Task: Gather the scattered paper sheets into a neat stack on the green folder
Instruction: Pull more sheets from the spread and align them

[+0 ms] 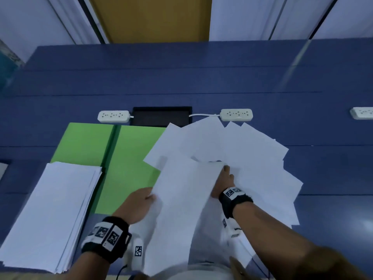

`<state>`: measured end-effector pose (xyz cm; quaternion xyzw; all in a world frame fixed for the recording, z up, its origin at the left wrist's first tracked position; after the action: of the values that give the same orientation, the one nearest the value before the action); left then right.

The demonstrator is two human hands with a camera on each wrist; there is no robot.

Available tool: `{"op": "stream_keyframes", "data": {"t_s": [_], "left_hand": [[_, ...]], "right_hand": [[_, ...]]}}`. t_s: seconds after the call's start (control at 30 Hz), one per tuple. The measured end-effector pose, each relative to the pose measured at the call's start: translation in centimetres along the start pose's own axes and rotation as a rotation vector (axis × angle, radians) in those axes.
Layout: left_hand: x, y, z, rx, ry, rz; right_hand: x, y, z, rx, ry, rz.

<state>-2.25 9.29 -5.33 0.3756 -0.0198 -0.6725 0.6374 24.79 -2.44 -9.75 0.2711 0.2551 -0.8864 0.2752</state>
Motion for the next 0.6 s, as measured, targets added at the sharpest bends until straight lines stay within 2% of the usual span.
{"op": "stream_keyframes", "data": {"t_s": [0.1, 0.17, 0.23, 0.43, 0.53, 0.6], "left_hand": [[2.4, -0.8, -0.7, -0.104, -0.058, -0.074], [3.5, -0.7, -1.1, -0.105, -0.067, -0.11], [4.1, -0.5, -1.3, -0.107, -0.061, -0.118], [3.8, 0.6, -1.9, -0.08, 0.014, -0.081], [3.4, 1.1, -2.1, -0.09, 0.027, 0.0], [3.3, 1.9, -2.2, -0.08, 0.052, 0.093]], "right_hand": [[-1.7, -0.7, -1.4, -0.005, 0.039, 0.054], [-2.2, -0.9, -1.9, -0.005, 0.025, 0.106], [-2.9, -0.8, -1.9, -0.033, 0.056, 0.043], [-3.0, 1.6, -0.3, -0.203, 0.14, -0.392], [-3.7, 5.4, 1.7, -0.152, 0.27, -0.591], [-4.4, 9.0, 4.0, -0.088, 0.338, -0.825]]}}
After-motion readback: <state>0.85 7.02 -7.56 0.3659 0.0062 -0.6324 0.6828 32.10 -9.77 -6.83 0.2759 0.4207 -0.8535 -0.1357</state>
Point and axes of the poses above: each hand's wrist, its own z-axis away from the middle knuckle, its own x-axis out of the palm, y = z × x, the point moved 9 cm from there along -z, towards the middle knuckle, and after that the axes turned 12 degrees about -y, right-handed, at the moved point
